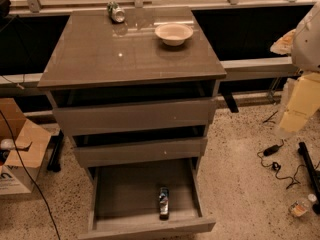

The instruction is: Pick redbull can from bottom drawer and place on counter

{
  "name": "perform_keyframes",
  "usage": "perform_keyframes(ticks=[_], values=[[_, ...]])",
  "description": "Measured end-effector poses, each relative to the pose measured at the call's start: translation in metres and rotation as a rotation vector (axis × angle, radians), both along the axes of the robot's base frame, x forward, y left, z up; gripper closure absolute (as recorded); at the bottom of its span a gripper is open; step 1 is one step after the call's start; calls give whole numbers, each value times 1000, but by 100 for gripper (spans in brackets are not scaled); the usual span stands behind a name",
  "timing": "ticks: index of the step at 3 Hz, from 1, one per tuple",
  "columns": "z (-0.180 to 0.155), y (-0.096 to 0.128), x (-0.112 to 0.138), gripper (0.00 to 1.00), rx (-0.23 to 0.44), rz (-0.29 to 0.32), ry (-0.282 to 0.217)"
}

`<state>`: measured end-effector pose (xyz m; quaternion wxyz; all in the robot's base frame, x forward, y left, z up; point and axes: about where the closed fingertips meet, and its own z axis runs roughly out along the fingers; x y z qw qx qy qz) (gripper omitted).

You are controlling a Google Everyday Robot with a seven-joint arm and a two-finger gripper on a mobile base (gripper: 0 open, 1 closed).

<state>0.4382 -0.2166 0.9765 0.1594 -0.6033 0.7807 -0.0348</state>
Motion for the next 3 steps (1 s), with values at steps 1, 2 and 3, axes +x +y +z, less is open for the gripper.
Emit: perform_keyframes(ticks=[1,2,3], values=[[0,0,0,0,0,-1,0],[-20,0,10,0,33,-75,5],[-20,0,10,0,33,-75,5]])
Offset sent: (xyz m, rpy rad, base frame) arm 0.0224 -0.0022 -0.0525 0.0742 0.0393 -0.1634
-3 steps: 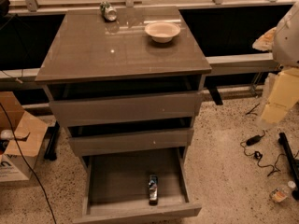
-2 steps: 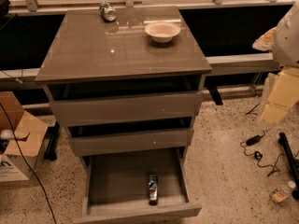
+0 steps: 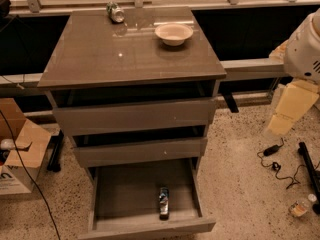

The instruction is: Pick redbull can from bottom drawer and place on counter

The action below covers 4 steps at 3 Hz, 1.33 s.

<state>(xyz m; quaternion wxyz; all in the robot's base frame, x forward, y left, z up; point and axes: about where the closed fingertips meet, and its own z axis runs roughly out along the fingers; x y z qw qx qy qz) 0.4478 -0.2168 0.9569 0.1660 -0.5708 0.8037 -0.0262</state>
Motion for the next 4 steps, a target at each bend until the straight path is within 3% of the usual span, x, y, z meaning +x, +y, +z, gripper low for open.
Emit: perform_keyframes(ticks=[1,2,3,4], values=[[-8,10,7,0,50,-52,-3],[-39,34,22,0,146,-145,43],[-107,68,41,0,251,-282,141],[-163,85,53,0,323,-375,205]])
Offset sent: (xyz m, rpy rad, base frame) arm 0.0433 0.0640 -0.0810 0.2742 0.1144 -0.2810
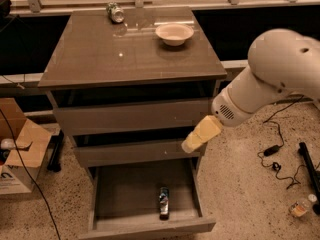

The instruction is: Pick redbull can from bottom drawer and place on counter

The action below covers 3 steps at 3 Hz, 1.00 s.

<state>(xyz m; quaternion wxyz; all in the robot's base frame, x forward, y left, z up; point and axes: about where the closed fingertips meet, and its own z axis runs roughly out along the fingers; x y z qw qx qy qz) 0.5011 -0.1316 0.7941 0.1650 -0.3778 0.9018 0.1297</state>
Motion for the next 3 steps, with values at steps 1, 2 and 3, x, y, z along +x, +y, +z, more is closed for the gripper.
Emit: perform_keyframes(ticks=[1,2,3], values=[[-61,16,13,0,79,-47,45],[-65,17,18,0,87,-54,35],[-78,23,21,0,43,-64,64]])
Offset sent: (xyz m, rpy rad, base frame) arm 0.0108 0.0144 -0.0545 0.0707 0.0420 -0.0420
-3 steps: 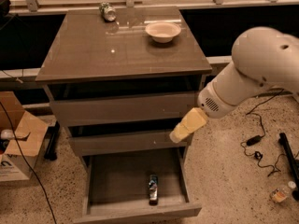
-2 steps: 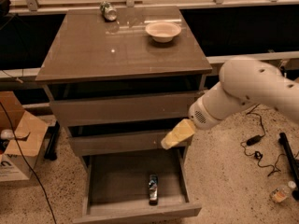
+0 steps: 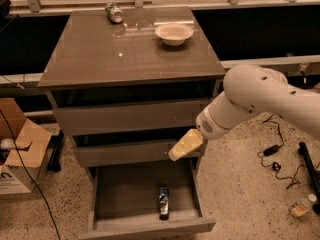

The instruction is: Pick redbull can from bottom drawer and place on counter

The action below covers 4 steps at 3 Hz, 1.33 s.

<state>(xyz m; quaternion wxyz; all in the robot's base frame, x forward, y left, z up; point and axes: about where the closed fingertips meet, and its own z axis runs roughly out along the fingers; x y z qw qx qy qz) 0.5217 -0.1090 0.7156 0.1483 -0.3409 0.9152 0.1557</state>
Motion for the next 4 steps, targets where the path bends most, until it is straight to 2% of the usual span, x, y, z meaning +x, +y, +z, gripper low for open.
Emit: perform_keyframes(ticks=[2,3,4], values=[[-106,16,22,0,39,-189,149],[-165,22,32,0,66,-259,214],[-230,35,42,0,124,-336,276]])
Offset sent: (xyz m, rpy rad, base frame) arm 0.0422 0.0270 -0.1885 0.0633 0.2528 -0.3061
